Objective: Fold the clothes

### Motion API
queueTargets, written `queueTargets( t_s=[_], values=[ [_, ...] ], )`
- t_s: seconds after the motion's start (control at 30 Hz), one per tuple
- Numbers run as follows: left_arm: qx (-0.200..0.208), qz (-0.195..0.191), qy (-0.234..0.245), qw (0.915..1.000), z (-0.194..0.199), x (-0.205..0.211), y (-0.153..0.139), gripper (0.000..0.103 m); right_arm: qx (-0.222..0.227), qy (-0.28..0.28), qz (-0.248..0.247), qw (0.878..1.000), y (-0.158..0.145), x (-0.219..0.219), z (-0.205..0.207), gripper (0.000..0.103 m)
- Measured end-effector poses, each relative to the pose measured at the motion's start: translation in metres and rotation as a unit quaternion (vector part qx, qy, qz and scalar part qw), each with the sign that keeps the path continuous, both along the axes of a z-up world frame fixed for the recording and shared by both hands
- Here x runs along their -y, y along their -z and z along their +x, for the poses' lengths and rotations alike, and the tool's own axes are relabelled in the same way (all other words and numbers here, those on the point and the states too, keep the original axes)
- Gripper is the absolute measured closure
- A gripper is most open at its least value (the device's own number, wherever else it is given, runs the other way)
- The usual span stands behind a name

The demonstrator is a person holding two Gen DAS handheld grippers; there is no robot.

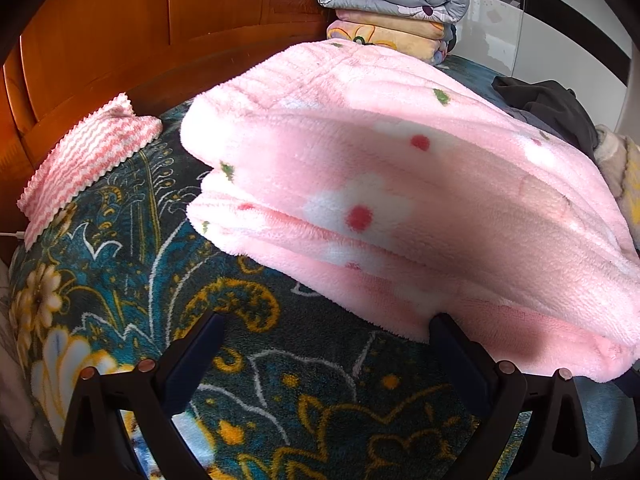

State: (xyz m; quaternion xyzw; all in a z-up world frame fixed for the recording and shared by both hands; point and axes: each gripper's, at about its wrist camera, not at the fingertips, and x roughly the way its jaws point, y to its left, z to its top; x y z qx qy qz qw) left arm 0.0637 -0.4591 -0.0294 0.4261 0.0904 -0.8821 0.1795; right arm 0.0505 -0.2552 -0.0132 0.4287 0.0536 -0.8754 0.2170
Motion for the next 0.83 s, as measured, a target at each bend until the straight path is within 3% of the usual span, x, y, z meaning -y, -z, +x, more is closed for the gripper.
queueTargets(
  t_s=[0.2,0.83],
  values=[
    [0.0,0.001,0.0,1.0,0.002,-0.001,-0.001,0.0,0.004,-0.009,-0.001,1.0,-0.003,0.001,-0.001,0.0],
    [0.001,0.002,0.0,1.0,0.008,-0.005,-0.008,0.0,0.005,-0.012,-0.004,1.0,-0.02,0.0,-0.002,0.0]
  ],
)
